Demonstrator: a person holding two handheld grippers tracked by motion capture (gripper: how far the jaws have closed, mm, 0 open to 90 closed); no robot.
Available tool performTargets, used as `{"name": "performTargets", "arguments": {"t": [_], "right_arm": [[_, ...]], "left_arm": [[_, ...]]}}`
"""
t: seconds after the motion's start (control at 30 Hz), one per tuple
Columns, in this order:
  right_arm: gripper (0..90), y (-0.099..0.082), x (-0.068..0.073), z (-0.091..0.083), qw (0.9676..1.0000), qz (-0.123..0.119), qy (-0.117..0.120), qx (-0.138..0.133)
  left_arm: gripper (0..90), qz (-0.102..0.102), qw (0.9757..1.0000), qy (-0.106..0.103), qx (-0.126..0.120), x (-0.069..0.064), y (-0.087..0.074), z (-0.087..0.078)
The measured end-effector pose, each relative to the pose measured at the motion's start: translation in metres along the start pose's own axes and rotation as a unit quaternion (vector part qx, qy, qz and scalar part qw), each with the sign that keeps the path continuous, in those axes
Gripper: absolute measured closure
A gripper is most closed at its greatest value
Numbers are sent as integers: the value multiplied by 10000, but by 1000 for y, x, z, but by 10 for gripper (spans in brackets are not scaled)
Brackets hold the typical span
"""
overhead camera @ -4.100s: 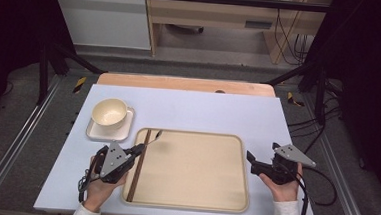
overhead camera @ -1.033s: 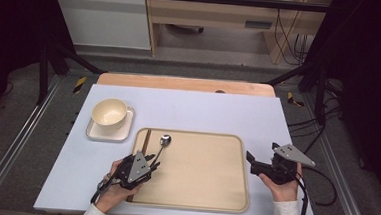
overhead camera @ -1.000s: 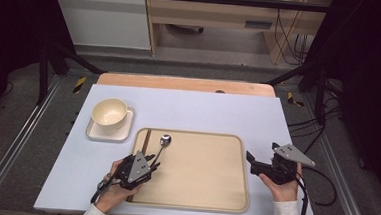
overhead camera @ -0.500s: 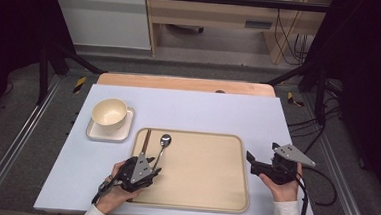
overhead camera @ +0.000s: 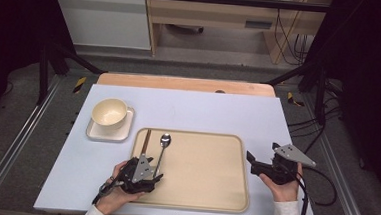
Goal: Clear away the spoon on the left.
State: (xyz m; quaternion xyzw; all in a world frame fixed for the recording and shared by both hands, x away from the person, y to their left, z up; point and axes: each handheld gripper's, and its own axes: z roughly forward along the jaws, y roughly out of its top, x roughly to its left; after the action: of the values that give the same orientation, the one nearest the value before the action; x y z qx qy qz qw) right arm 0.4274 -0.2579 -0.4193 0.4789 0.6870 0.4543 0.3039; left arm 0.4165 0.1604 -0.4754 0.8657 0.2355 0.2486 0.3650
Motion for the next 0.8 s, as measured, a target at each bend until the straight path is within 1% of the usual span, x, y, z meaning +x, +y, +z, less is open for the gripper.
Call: {"name": "performTargets", "arguments": {"t": [0.3,0.33,0.57,0.67,0.7,0.73,0.77,0.8], "right_arm": [[56,0,0,0,10000,-14,-10,7],[54,0,0,0,10000,-5,-11,9],[54,0,0,-1,10000,7,-6,-3],[54,0,0,-1,10000,6,-5,-6],[54,0,-1,-1,10000,-10,-13,-9],[54,0,-1,-1,10000,-10,-10,-11],[54,0,-1,-1,10000,-13,-10,-16],[54,0,-1,-1,10000,6,-11,-22]], "left_arm": [[315,-6,10000,-64,28,-1,-1,0],[299,-5,10000,-80,47,-2,-1,1],[291,-44,9999,-125,51,-2,-2,0],[295,-176,9997,-192,-42,-1,-1,-2],[301,-176,9997,-192,-42,-1,-1,-2],[306,-272,9993,-220,-115,1,0,-4],[313,-327,9991,-204,-176,2,1,-5],[321,-327,9991,-204,-176,2,1,-5]]}}
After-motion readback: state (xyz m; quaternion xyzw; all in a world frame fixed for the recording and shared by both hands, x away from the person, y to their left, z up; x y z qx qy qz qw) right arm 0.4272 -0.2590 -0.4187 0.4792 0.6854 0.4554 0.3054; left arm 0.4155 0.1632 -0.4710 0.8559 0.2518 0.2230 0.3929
